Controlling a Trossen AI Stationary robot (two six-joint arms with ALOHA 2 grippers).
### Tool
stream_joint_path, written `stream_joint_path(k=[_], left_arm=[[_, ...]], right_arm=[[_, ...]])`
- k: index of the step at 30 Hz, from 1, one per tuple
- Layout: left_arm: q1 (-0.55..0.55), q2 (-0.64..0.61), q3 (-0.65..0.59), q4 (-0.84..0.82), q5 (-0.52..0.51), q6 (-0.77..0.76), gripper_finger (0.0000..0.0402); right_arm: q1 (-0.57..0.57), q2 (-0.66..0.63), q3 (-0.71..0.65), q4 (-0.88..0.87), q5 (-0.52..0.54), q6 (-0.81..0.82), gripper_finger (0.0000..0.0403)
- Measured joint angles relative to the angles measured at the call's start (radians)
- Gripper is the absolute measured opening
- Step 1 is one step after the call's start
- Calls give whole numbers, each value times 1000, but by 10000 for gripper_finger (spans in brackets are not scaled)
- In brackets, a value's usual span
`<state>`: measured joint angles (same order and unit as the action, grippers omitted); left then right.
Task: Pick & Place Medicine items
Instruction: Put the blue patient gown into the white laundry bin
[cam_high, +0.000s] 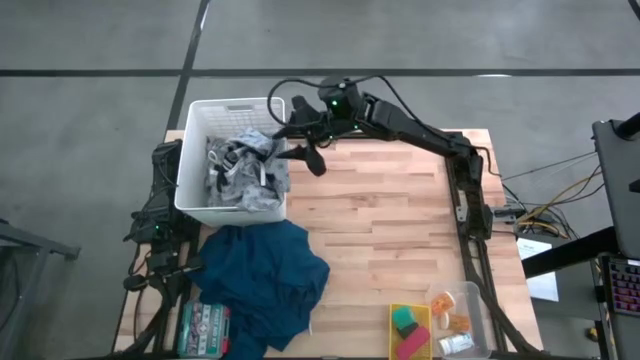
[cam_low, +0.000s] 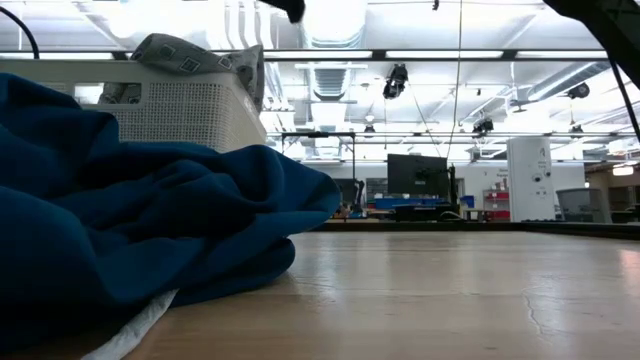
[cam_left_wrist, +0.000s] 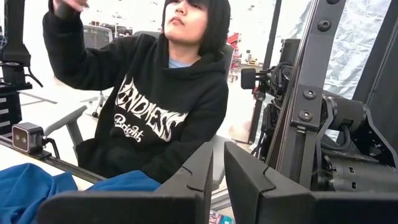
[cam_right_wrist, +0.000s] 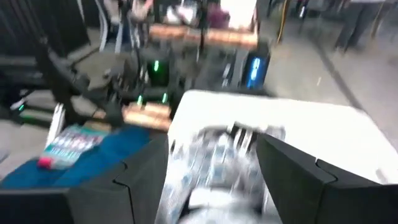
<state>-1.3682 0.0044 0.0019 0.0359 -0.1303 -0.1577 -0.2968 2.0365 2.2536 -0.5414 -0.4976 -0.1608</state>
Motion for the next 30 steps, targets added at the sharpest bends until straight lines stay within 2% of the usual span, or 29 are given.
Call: stream_joint_path(k=[4,7,13,21,30], left_arm=[[0,0,0,0,0,0,47],[0,0,0,0,0,0,47],[0,0,0,0,0,0,47],[0,0,0,0,0,0,47],[0,0,0,0,0,0,47]], right_arm=[[-8,-4,0,-199,2,-15,238],[-7,-4,-5,-266,1,-83,237],[31,-8,-79,-110,-67,-97,238],[29,-34,-134,-23,-51,-79,238],[-62,-220,-161,-15,5,-35,238]])
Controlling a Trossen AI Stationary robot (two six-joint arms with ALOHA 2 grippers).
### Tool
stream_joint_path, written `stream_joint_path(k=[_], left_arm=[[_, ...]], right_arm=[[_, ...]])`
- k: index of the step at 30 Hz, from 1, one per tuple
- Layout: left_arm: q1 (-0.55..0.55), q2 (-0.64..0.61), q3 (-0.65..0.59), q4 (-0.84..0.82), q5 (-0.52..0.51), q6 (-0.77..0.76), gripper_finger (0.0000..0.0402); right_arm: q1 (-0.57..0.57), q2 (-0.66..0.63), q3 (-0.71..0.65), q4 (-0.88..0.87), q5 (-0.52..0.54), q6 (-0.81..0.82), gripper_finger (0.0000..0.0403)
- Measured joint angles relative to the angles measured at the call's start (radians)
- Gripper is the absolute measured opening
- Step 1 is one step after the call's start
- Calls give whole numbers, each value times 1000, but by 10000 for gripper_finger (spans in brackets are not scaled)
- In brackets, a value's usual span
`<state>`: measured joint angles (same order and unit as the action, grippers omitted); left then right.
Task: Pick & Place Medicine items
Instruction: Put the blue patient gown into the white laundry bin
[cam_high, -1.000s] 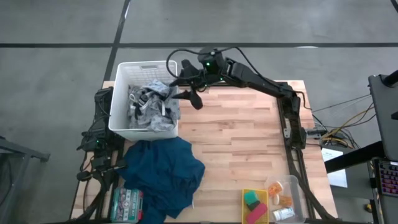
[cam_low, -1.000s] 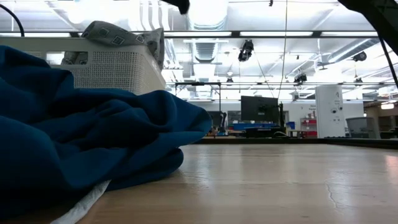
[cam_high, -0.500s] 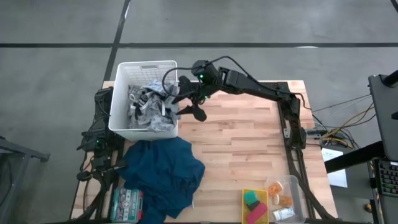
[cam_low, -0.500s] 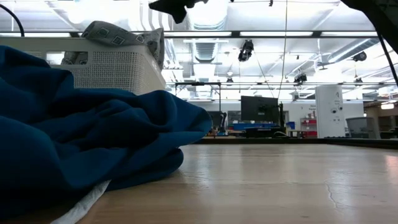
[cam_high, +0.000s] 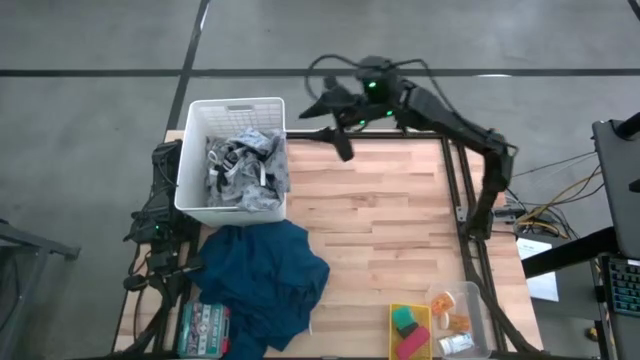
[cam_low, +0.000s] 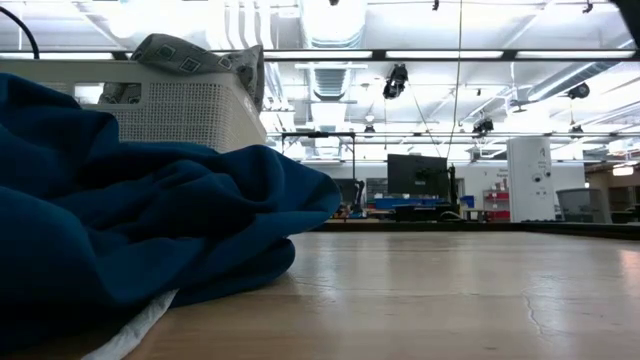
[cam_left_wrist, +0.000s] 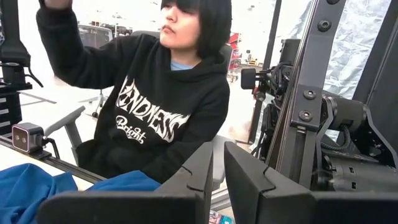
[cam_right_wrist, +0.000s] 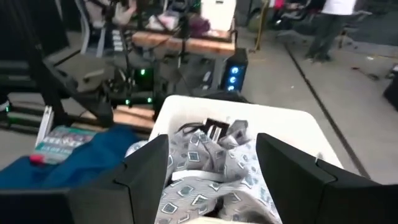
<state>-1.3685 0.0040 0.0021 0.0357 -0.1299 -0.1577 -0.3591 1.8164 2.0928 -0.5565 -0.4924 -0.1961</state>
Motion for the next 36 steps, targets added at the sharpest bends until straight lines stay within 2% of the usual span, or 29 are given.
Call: stream_joint_path(k=[4,6,9,15,20,24,27,31,36], left_arm=[[0,0,0,0,0,0,47],[0,0,0,0,0,0,47],[0,0,0,0,0,0,47],[0,0,0,0,0,0,47],[0,0,0,0,0,0,47],[0,0,0,0,0,0,47],[0,0,0,0,0,0,47],[0,0,0,0,0,0,47],[0,0,0,0,0,0,47]], right_arm=[[-7,-104,-101,38,80,21,237],[-6,-166,-183,76,164,25,238],[-5,-261,-342,143,232,35,238],[-3,-445,-707,379,233,108,238],[-4,-611,-936,584,265,143,238],[-1,-766,-1056,593,375,152,238],[1,-872,-1158,594,418,193,238],[2,-995,-1280,602,417,235,238],[7,-1103,-1436,716,420,276,238]])
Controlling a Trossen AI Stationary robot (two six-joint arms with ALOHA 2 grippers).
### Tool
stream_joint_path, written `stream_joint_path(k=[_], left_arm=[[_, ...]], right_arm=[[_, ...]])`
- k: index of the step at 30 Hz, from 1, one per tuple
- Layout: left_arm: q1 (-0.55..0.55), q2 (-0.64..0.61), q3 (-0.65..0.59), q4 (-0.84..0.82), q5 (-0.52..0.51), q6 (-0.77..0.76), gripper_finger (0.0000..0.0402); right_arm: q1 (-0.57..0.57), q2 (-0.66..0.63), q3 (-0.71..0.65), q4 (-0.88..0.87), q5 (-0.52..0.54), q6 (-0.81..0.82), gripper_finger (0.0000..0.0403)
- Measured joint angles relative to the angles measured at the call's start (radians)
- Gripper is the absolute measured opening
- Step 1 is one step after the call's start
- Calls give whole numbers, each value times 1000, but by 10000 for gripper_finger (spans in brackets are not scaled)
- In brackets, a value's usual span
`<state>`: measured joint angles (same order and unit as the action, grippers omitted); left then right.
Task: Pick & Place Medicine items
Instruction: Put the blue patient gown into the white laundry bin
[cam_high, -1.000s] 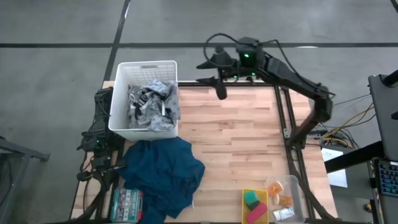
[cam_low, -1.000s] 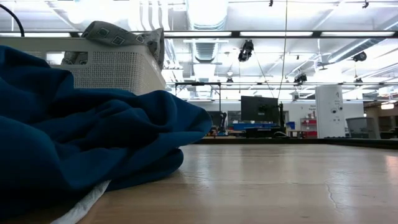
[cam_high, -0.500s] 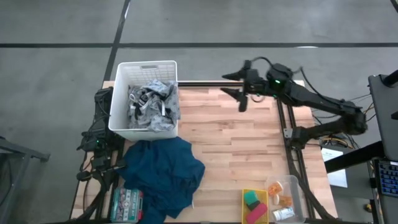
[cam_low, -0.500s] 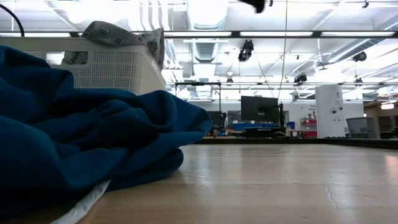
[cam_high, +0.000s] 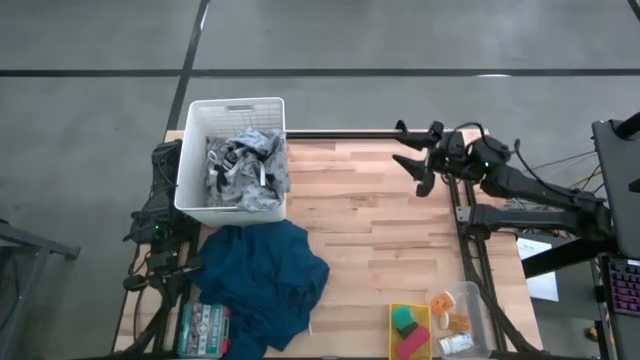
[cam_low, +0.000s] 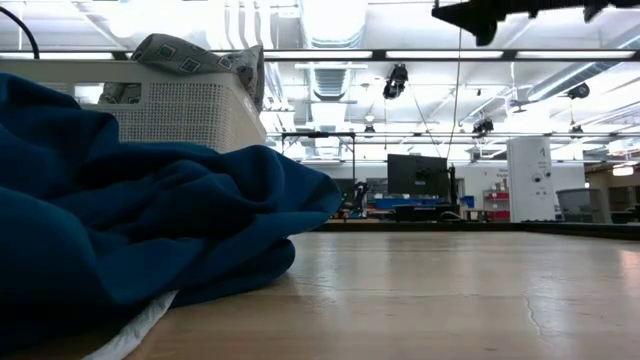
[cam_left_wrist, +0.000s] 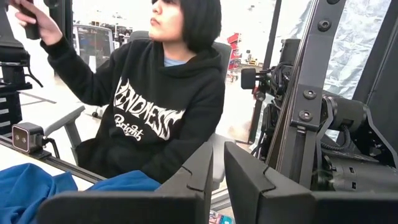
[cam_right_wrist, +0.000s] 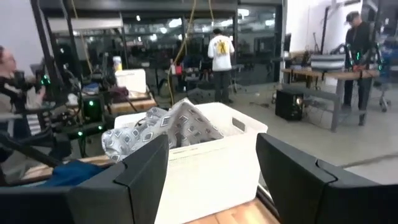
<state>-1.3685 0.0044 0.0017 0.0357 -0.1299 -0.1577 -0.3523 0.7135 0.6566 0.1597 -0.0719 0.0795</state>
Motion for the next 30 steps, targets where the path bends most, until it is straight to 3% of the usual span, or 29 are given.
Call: stream_joint_path(k=[5,14,23,30], left_arm=[[0,0,0,0,0,0,47],[0,0,0,0,0,0,47],[0,0,0,0,0,0,47],[0,0,0,0,0,0,47]], right_arm=[[2,-83,-156,175,27,9,238],[1,-241,-295,218,50,57,238],[2,-409,-552,490,93,87,238],[1,-586,-625,494,144,97,238]])
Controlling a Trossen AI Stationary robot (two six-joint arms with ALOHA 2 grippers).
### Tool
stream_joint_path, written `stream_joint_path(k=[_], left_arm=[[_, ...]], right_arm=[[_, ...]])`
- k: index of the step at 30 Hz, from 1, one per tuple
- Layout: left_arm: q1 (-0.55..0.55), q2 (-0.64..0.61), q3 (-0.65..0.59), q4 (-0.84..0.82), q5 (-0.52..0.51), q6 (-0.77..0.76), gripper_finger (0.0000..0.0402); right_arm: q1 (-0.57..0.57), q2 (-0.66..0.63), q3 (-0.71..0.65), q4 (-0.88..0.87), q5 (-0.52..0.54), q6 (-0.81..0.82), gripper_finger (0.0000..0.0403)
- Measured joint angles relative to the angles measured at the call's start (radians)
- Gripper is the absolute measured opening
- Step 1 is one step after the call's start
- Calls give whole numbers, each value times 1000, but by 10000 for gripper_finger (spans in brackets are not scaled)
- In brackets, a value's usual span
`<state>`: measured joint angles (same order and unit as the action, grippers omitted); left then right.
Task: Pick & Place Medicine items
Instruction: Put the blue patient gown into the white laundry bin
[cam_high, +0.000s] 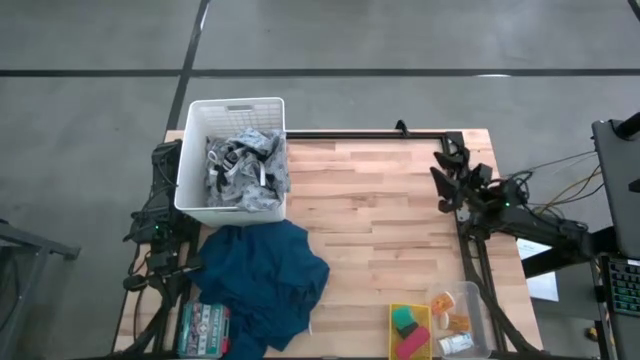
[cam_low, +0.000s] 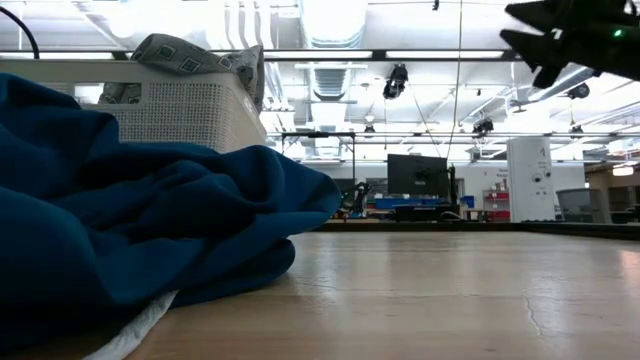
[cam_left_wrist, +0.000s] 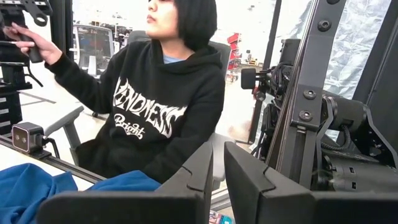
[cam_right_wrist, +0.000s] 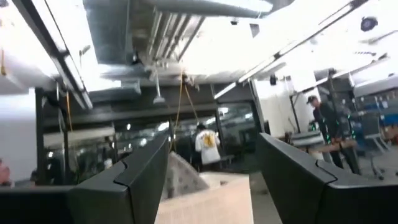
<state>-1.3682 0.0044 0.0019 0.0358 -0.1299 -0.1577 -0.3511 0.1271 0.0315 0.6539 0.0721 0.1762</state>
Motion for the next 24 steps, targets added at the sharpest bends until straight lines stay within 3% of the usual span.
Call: stream_joint_path(k=[5,11,19,24], left_arm=[[0,0,0,0,0,0,47],[0,0,0,0,0,0,47],[0,0,0,0,0,0,47],[0,0,0,0,0,0,47]], right_arm=[[0,-117,38,-168,0,-3,238],[0,-109,130,-436,42,12,238],[0,-107,66,-420,92,7,238],[0,-108,-22,-232,90,0,238]])
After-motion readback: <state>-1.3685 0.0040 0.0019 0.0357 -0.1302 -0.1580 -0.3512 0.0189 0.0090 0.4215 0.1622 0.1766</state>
